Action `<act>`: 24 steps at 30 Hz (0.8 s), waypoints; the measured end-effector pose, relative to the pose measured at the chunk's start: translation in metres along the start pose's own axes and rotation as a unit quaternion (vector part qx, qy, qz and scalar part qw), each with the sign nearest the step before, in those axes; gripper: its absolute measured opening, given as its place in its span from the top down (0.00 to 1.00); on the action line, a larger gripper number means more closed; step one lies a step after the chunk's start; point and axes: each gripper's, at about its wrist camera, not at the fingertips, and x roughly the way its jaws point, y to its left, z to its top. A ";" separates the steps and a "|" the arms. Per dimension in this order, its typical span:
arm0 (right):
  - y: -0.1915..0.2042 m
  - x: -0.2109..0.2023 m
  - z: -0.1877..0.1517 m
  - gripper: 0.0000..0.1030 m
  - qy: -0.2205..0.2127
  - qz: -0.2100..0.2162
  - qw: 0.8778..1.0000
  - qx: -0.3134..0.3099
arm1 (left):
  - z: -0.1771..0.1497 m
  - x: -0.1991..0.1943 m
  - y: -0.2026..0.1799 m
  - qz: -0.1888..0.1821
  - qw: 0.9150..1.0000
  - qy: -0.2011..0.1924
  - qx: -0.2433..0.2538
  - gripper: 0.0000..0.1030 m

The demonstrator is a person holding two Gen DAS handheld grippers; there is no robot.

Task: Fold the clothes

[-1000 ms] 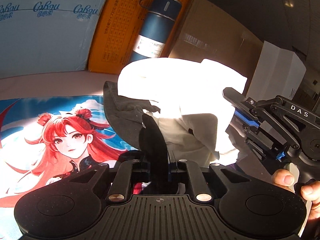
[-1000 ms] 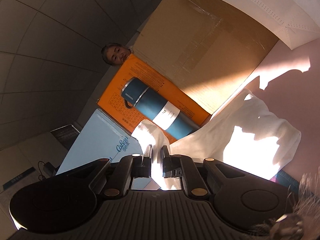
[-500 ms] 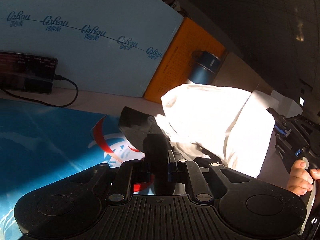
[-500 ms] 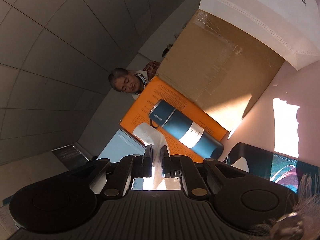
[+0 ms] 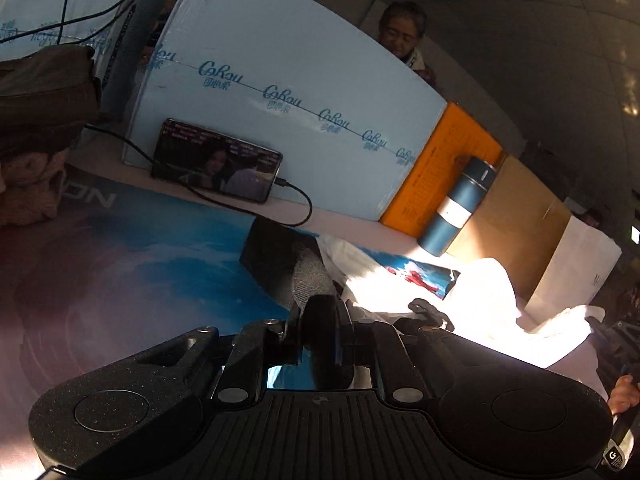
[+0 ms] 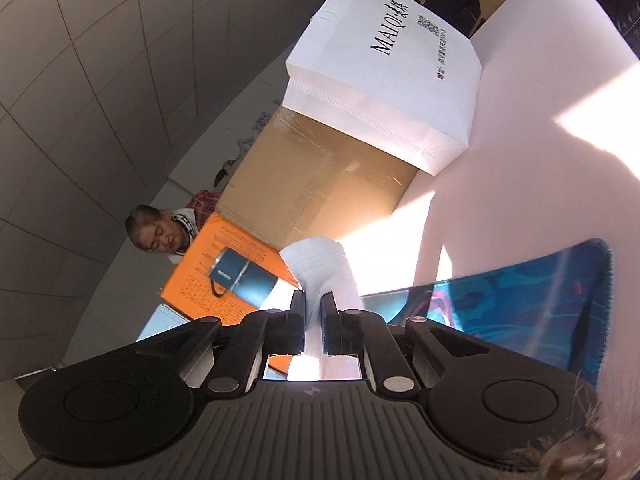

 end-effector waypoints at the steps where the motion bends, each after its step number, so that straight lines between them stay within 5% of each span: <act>1: -0.007 -0.008 -0.006 0.93 0.006 -0.014 1.000 -0.003 | -0.002 -0.006 0.003 0.001 1.000 0.001 -0.001 0.88; 12: -0.019 -0.073 -0.037 0.93 -0.017 -0.028 0.995 -0.097 | -0.038 -0.055 0.017 0.043 0.999 -0.002 0.023 0.87; 17: -0.024 -0.089 -0.037 0.91 -0.042 -0.066 0.987 -0.139 | -0.043 -0.061 0.023 0.089 0.995 -0.003 0.038 0.68; 19: -0.028 -0.097 -0.032 0.84 -0.080 -0.108 0.980 -0.149 | -0.044 -0.066 0.027 0.121 0.992 -0.015 0.035 0.51; 20: -0.031 -0.100 -0.028 0.73 -0.093 -0.122 0.977 -0.150 | -0.043 -0.067 0.029 0.134 0.990 -0.021 0.027 0.48; 24: -0.038 -0.110 -0.017 0.52 -0.097 -0.113 0.978 -0.148 | -0.039 -0.074 0.025 0.125 0.990 -0.055 0.029 0.36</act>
